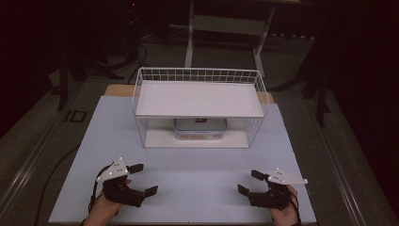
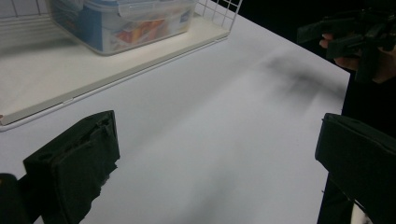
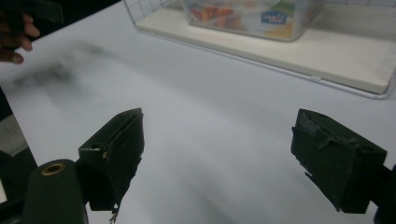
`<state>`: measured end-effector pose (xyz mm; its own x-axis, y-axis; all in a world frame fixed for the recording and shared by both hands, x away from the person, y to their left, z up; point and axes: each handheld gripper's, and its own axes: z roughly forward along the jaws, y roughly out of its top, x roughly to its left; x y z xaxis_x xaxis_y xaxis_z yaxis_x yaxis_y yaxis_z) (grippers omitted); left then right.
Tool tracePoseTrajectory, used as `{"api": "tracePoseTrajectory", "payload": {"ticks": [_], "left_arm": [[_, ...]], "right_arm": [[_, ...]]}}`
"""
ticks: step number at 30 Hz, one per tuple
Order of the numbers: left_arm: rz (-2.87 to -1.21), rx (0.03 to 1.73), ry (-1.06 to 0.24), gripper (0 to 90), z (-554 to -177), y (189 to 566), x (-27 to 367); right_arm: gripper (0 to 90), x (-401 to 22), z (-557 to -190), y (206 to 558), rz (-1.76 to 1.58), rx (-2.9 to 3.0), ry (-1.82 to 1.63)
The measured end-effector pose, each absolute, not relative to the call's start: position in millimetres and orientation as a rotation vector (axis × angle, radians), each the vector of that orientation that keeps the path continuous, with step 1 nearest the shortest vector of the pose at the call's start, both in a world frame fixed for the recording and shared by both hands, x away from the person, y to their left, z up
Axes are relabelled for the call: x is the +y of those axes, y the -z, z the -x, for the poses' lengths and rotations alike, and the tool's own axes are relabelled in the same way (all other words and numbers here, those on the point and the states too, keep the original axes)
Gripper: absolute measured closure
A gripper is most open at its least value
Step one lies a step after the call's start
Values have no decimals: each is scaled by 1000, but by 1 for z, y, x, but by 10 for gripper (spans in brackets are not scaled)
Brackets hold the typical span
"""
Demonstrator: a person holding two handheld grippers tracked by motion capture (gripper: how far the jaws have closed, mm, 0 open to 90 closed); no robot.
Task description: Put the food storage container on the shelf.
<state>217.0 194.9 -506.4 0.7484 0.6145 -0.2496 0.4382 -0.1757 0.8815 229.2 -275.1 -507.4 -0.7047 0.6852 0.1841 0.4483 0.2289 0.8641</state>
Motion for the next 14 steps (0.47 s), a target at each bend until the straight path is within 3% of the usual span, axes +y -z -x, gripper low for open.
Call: {"api": "tracePoseTrajectory", "payload": {"ticks": [14], "left_arm": [[-1781,869,-179,0,-221,513,200]], "right_arm": [[168,-274,-233,514,-1095,2314,-1451]]}}
